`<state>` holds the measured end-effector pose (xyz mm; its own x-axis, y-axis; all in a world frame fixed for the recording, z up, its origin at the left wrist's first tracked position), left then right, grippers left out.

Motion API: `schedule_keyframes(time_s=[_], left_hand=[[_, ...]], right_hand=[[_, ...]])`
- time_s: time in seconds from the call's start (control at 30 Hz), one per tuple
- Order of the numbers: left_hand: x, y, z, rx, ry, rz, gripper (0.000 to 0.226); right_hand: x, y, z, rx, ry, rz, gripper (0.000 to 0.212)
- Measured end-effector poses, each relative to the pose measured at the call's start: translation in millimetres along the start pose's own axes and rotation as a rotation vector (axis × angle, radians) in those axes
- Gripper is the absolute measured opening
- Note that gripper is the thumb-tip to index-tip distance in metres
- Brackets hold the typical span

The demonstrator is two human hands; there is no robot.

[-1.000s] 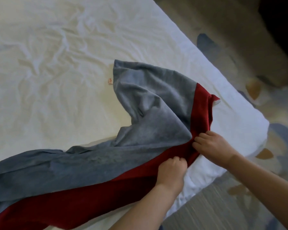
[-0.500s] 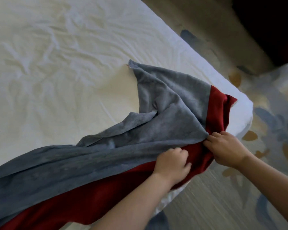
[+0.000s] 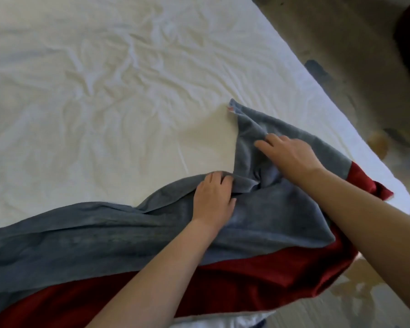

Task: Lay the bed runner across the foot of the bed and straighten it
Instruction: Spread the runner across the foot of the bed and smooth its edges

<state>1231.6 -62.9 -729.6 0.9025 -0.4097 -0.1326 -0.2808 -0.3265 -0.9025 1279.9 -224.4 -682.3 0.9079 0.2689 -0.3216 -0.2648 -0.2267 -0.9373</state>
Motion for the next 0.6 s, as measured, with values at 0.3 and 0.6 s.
schedule_keyframes(time_s=[0.3,0.6], left_hand=[[49,15,5,0.049,-0.103,-0.046,0.018],[110,-10,14,0.12,-0.105,-0.107,0.014]], right_hand=[[89,30,13,-0.069,-0.364,0.077,0.039],[111,34,-78,-0.026,-0.261,-0.033,0.013]])
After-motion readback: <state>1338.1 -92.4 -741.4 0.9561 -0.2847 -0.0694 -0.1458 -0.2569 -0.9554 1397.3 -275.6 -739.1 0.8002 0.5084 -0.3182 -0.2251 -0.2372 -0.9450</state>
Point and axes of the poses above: each hand's wrist, its own x-axis towards the middle knuckle, its own y-axis out of the palm, z = x × y, the point moved 6 cm from there along x, towards the middle knuckle, and after that the axes turned 1 degree about -y, right-handed, at the moved point
